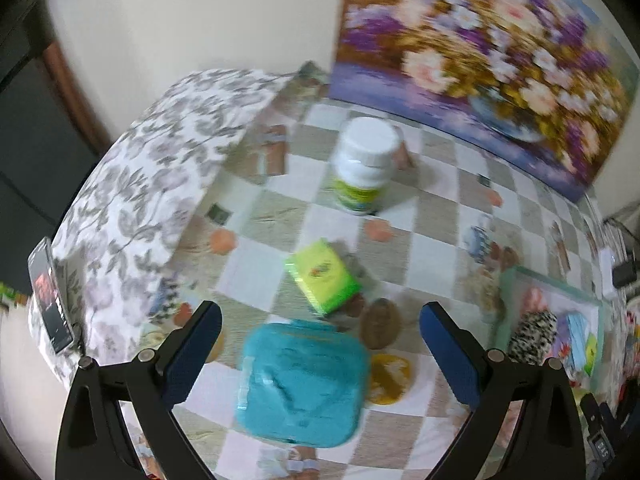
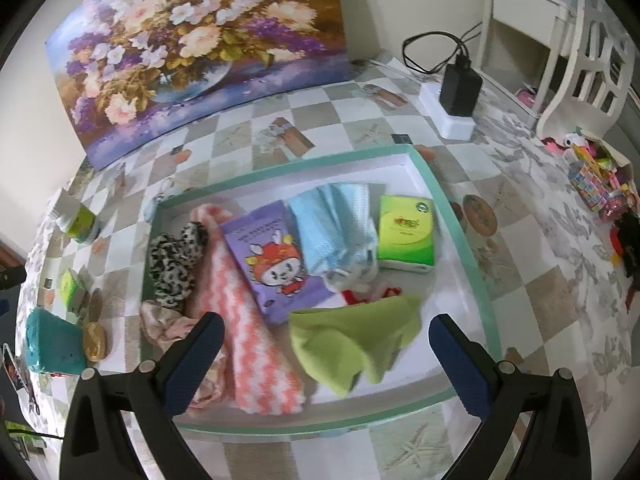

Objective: Organize soft objects
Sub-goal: 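Move both grippers over the teal box and yellow round container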

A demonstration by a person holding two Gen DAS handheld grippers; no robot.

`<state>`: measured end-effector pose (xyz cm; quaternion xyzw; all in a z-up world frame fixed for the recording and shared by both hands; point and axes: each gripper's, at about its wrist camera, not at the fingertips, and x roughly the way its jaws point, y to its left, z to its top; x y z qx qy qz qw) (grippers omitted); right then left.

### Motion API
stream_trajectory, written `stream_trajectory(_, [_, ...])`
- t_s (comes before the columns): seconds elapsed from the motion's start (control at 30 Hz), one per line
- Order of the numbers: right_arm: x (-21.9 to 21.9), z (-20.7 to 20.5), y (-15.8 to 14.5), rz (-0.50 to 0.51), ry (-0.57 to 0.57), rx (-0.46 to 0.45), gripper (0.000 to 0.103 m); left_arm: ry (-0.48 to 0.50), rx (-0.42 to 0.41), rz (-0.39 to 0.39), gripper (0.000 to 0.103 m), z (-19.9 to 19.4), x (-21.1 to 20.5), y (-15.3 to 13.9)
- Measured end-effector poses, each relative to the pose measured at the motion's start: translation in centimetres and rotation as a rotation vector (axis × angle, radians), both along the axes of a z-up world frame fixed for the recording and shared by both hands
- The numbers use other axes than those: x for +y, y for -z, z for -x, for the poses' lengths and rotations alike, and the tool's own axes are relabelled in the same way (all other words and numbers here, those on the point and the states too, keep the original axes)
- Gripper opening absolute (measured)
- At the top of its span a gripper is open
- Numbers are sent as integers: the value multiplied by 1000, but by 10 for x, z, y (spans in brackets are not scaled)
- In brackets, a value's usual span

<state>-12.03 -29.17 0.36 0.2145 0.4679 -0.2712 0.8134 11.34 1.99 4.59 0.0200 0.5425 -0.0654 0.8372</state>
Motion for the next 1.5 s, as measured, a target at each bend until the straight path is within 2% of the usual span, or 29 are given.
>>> stream_trajectory(0.4, [38,-34,-12,21,-94,18,103,-151,34,-10,99,-16,66,11])
stream_trajectory(0.67, [68,-59,-19,19,-173,15,103,-191,63,-36,99,-22,87,21])
stream_trajectory(0.9, [102,-86,-22,28,-254,22,103,-195,107,-19,99,-25,98,34])
stream_trajectory(1.2, [152,-129,-14,37,-359,64,103,-211,159,32,99,-31,112,51])
stream_trajectory(1.5, [188,-155,20,32,-457,154,103,-233,197,47,99,-37,116,65])
